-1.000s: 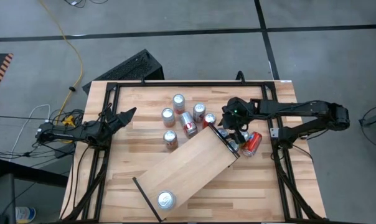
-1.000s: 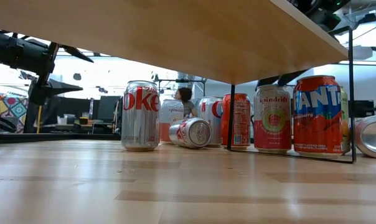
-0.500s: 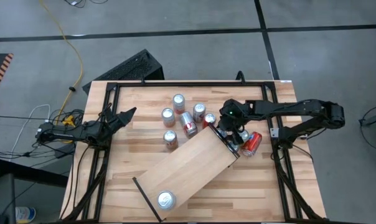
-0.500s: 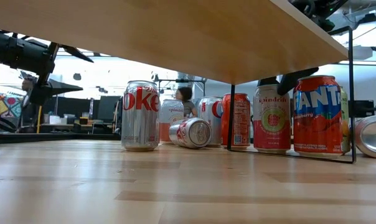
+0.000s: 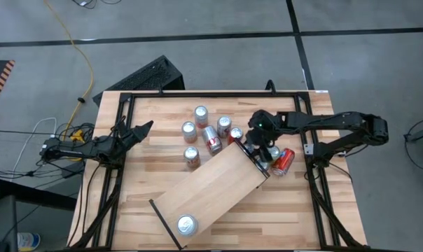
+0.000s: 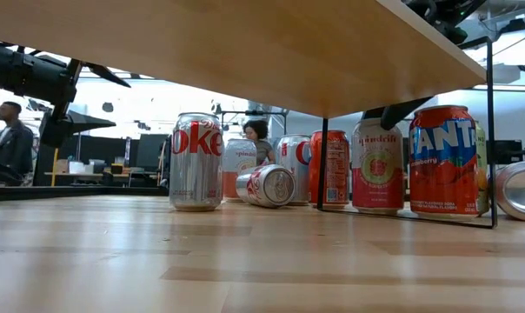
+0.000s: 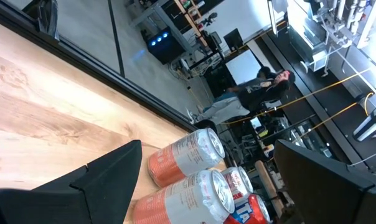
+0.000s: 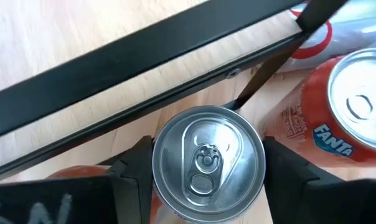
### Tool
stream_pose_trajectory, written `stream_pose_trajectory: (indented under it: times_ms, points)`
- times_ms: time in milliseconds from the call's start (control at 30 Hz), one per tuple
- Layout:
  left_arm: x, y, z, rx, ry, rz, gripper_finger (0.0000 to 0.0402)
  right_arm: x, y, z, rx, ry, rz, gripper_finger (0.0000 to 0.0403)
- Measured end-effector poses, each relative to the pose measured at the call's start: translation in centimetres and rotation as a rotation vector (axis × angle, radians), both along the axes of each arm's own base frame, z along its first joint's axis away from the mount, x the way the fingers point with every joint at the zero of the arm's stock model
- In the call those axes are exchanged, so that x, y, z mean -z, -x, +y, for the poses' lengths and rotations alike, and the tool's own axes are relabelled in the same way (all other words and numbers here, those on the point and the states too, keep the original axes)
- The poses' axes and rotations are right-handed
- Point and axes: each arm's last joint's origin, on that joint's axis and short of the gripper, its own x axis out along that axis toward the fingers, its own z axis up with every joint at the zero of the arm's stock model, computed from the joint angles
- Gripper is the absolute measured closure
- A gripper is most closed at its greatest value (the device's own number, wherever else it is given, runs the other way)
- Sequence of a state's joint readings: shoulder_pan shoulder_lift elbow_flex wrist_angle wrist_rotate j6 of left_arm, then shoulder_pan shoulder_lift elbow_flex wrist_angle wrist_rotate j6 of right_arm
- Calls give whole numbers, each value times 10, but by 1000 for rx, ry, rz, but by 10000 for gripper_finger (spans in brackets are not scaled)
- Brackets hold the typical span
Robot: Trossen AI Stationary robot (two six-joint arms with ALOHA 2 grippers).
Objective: Place canned beverage on shelf
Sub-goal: Put the pink white soda can on the shelf aligned with the other pink white soda can
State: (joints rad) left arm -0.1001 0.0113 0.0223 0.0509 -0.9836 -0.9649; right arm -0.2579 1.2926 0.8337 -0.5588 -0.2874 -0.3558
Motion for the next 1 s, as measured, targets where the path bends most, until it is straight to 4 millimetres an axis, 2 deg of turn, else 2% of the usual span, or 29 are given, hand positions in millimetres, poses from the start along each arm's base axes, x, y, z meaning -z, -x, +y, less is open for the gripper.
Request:
stream_pose_trajectory:
  times_ms: [200, 533, 767, 1000]
  points:
    - [0, 0, 0, 0, 0, 0, 51, -7, 9, -9, 83, -14, -9, 198]
    - [0, 0, 0, 0, -1, 2, 51, -31, 44, -35, 305, 47, -46, 204]
    - [0, 0, 0, 0, -2, 3, 51, -66, 51, -45, 380, 129, -131, 204]
    - [0, 0, 0, 0, -2, 3, 51, -116, 49, -50, 409, 268, -245, 206]
